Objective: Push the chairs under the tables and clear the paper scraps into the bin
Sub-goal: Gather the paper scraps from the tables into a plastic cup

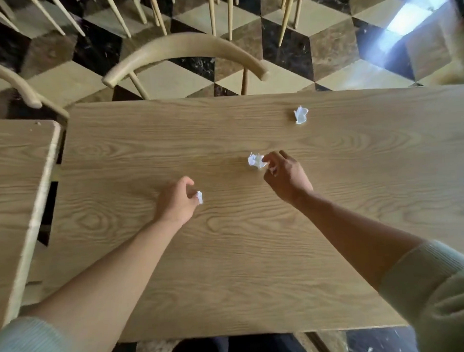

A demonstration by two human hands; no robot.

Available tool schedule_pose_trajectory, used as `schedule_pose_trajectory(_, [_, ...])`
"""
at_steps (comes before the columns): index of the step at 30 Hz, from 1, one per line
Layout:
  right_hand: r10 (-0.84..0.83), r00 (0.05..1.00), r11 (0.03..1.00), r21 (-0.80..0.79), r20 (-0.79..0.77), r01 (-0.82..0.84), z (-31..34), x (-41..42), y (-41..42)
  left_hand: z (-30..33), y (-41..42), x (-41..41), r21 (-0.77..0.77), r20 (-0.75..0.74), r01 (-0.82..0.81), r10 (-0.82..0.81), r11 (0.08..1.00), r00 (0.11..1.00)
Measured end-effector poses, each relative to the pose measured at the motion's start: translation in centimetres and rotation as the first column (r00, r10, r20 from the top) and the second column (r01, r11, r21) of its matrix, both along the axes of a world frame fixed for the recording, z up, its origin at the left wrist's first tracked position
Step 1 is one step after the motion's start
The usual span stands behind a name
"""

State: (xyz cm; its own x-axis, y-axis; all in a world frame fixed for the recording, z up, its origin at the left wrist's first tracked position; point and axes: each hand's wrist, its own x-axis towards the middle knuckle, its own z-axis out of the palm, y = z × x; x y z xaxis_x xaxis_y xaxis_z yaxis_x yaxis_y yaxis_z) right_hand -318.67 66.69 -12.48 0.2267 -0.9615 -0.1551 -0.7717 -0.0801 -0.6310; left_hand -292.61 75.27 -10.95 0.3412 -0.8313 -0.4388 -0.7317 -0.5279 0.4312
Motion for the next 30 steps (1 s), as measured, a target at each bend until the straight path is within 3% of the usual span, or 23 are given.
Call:
schedule_pose_trajectory(4, [0.115, 0.991, 0.992, 0.061, -0.065, -0.111, -0.1, 3.4, -2.6, -0.4, -1.8, -0.5, -0.014, -0.093, 0.028, -0.029, 1.000, 0.995])
schedule_pose_trajectory(6, [0.095, 0.990, 0.995, 0.033, -0.099, -0.093, -0.5, 3.8, -3.6, -0.5, -2.8, -0.4, -0.027, -0.130, 0.036, -0.039, 0.999, 0.991])
schedule_pose_trajectory(9, [-0.177, 0.982, 0.983, -0.069, -0.070, 0.172, -0.2, 1.8, -7.1, -0.9, -4.1, 0.1, -0.069, -0.159, 0.039, -0.050, 0.997, 0.986])
schedule_pose_trajectory(11, [-0.381, 0.923, 0.921, -0.111, -0.060, 0.373, 0.5, -0.5, -10.6, -1.0, -4.5, 0.1, -0.088, -0.175, 0.011, -0.026, 0.996, 0.984])
schedule_pose_trajectory(14, [-0.453, 0.876, 0.892, -0.074, -0.164, 0.447, 0.5, -2.7, -14.6, -1.5, -4.7, -0.1, -0.111, -0.231, -0.079, 0.051, 0.991, 0.972])
schedule_pose_trajectory(18, [-0.321, 0.920, 0.944, 0.008, -0.226, 0.331, -0.4, -2.7, -14.9, -1.8, -4.4, 0.0, -0.089, -0.307, -0.180, 0.145, 0.980, 0.941])
schedule_pose_trajectory(22, [-0.127, 0.987, 0.985, 0.104, -0.096, 0.137, 0.3, 2.7, -10.1, -1.1, -4.5, 0.9, -0.052, -0.330, -0.242, 0.212, 0.969, 0.920])
schedule_pose_trajectory(25, [0.141, 0.986, 0.967, 0.200, 0.084, -0.155, 1.4, 8.7, -3.8, -0.3, -4.2, 2.0, -0.022, -0.375, -0.303, 0.273, 0.953, 0.886])
schedule_pose_trajectory(28, [0.308, 0.935, 0.912, 0.224, 0.178, -0.343, 1.4, 13.4, 0.8, 0.6, -3.6, 2.9, 0.033, -0.484, -0.424, 0.386, 0.905, 0.786])
schedule_pose_trajectory(30, [0.289, 0.937, 0.911, 0.244, 0.197, -0.332, 1.7, 15.6, 2.6, 1.4, -2.8, 4.4, 0.089, -0.569, -0.517, 0.470, 0.851, 0.675])
